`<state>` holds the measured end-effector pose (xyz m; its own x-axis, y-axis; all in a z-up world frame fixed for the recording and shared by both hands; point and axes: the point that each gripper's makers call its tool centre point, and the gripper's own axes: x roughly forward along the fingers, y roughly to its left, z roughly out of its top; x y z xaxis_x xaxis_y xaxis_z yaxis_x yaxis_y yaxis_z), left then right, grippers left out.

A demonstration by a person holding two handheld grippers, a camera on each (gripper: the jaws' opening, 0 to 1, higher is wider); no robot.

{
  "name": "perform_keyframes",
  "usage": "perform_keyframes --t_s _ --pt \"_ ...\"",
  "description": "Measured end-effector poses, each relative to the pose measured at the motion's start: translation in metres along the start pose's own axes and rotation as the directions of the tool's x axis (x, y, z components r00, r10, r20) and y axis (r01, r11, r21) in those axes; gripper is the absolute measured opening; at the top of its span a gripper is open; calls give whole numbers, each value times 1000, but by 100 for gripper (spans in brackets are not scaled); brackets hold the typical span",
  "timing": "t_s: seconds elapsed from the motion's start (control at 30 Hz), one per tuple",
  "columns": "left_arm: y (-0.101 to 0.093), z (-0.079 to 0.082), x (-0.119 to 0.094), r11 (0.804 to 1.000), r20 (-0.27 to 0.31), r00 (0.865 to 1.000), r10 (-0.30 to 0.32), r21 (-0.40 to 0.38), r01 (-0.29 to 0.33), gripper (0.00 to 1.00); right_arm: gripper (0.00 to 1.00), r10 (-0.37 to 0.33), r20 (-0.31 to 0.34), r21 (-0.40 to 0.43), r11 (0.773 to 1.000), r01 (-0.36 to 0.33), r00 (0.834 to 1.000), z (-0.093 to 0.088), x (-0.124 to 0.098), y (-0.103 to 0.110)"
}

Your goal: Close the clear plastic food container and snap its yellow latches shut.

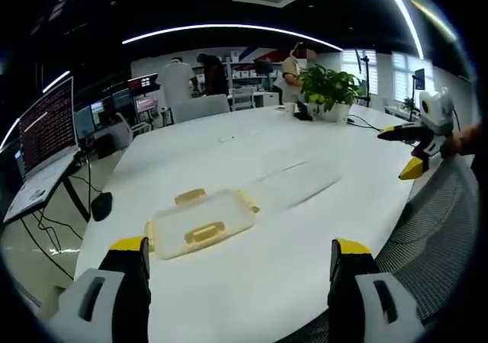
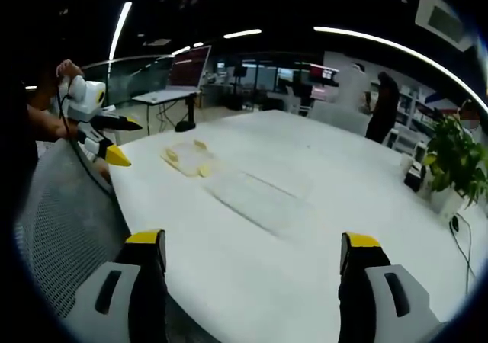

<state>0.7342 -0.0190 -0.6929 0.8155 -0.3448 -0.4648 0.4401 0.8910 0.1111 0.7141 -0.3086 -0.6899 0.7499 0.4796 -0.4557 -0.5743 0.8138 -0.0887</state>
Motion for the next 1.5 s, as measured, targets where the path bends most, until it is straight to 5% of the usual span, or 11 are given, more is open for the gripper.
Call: perform_keyframes --t_s 1.27,1.5 --pt "4 0 -2 1000 -4 1000 8 -19 -8 99 95 -8 -8 -17 1000 8 1000 2 -2 -2" --pt "10 11 -7 1000 11 1000 19 -24 -19 99 95 -21 -7 -20 1000 21 1000 6 -1 -6"
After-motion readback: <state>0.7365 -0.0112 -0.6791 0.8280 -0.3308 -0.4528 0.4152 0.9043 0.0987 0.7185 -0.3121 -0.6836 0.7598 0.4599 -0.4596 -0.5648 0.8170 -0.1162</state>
